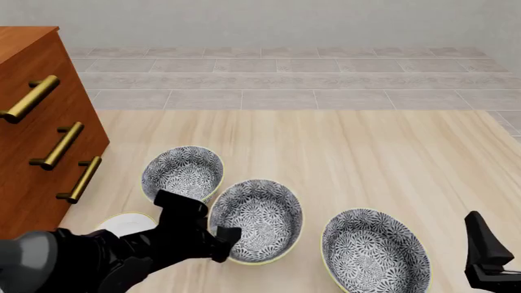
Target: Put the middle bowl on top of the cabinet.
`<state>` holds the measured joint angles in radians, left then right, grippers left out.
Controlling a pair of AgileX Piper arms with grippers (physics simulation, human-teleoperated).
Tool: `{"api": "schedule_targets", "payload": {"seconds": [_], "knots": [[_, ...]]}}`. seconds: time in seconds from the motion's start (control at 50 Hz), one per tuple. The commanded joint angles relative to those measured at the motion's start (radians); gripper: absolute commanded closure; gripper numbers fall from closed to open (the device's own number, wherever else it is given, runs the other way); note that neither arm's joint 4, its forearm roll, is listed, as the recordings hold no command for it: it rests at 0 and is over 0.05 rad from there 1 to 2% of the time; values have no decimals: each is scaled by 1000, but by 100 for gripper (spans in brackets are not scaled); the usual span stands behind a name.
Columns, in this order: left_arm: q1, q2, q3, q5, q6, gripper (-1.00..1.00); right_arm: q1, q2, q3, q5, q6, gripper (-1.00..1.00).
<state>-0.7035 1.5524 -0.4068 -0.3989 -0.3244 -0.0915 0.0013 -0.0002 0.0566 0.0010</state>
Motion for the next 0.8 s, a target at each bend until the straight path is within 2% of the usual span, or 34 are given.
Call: {"api": "schedule_targets", "payload": {"seconds": [0.02, 0.14, 0.16, 0.46, 0.8], "knots": [[7, 29, 4, -15, 23, -100, 1, 0, 0, 0, 1, -100], [2, 27, 7, -18, 28, -100, -4, 0, 0, 0, 0, -100], [5, 25, 8, -19, 30, 100, -4, 0, 0, 0, 0, -100], [6, -51, 29, -4, 20, 100, -3, 0, 0, 6, -2, -100], [22, -226, 59, 66, 29, 100, -3, 0, 0, 4, -6, -100]]}}
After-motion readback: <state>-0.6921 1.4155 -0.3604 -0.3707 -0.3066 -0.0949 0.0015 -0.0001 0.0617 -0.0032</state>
